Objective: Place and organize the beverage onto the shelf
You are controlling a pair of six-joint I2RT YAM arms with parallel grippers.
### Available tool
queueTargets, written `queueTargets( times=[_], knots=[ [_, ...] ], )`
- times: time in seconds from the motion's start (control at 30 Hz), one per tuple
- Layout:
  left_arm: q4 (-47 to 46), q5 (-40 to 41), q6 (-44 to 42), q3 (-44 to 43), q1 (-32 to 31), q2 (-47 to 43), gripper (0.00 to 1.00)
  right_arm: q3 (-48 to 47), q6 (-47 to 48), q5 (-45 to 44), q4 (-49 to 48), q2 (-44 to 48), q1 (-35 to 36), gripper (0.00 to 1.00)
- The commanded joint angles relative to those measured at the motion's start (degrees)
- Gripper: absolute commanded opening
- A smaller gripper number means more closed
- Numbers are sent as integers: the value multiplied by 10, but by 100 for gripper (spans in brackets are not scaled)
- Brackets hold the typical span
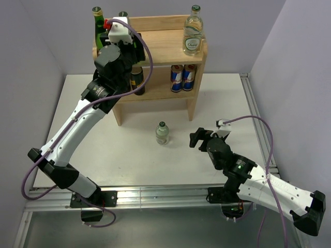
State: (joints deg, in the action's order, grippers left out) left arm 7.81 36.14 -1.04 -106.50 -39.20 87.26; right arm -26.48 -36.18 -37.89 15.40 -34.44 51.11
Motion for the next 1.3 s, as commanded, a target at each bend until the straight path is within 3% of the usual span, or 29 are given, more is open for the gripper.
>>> queueTargets(
  times=[0.0,0.63,0.83,0.87,0.93,1.13,1.27],
  knots=[
    [-85,-20,36,-26,32,7,0,7,-3,-10,-21,-2,-2,100],
    [-109,-16,48,3,62,36,2,6,4,-10,-31,-14,-3,100],
    [-119,-26,43,27,62,22,38,5,4,-10,-29,-15,-2,100],
    [-119,-27,43,29,62,20,48,5,4,-8,-29,-14,-2,100],
    [-119,-34,42,31,62,19,56,6,3,-9,-30,-13,-2,100],
    [-111,-51,37,34,62,18,74,8,0,-9,-28,-10,-2,100],
    [-105,-58,35,37,62,19,79,11,-2,-10,-25,-5,-2,100]
  ],
)
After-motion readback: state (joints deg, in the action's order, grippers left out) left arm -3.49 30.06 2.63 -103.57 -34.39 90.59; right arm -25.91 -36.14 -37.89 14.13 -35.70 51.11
